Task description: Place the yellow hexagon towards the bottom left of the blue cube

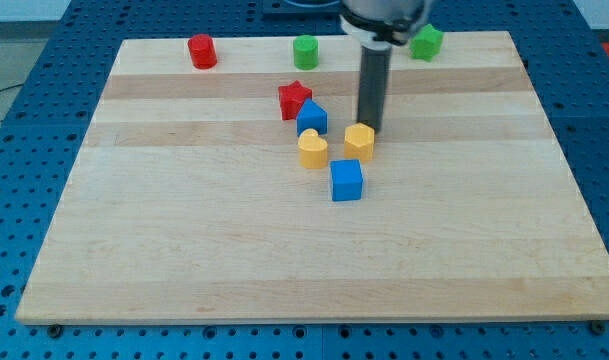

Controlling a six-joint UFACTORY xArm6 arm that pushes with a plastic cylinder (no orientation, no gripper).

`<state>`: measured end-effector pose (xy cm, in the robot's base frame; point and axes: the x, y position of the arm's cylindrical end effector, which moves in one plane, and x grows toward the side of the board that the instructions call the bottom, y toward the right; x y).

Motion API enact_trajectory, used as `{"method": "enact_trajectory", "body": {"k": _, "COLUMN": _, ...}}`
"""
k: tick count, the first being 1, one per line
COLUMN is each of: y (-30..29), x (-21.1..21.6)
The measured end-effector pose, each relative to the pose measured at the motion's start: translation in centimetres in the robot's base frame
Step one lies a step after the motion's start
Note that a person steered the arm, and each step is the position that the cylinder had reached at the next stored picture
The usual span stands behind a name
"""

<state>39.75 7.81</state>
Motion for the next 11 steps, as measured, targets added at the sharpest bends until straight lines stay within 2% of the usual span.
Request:
{"method": "enact_trajectory", "body": {"k": 1, "y": 3.4, "x": 3.9}}
{"method": "enact_trajectory", "body": {"k": 2, "y": 5.6, "x": 4.1}}
{"method": "enact_trajectory", "body": {"k": 3, "y": 3.3, "x": -2.2}}
{"method": "enact_trajectory", "body": {"k": 4, "y": -1.6, "x": -5.2}}
{"method": "enact_trajectory", "body": {"k": 6, "y": -2.6, "x": -2.1}}
{"method": "enact_trajectory", "body": {"k": 8, "y": -2.7, "x": 2.7}}
{"method": "enact_trajectory", "body": {"k": 10, "y": 0.2, "x": 9.5}}
{"method": "enact_trajectory", "body": {"k": 11, "y": 1.6, "x": 10.0}}
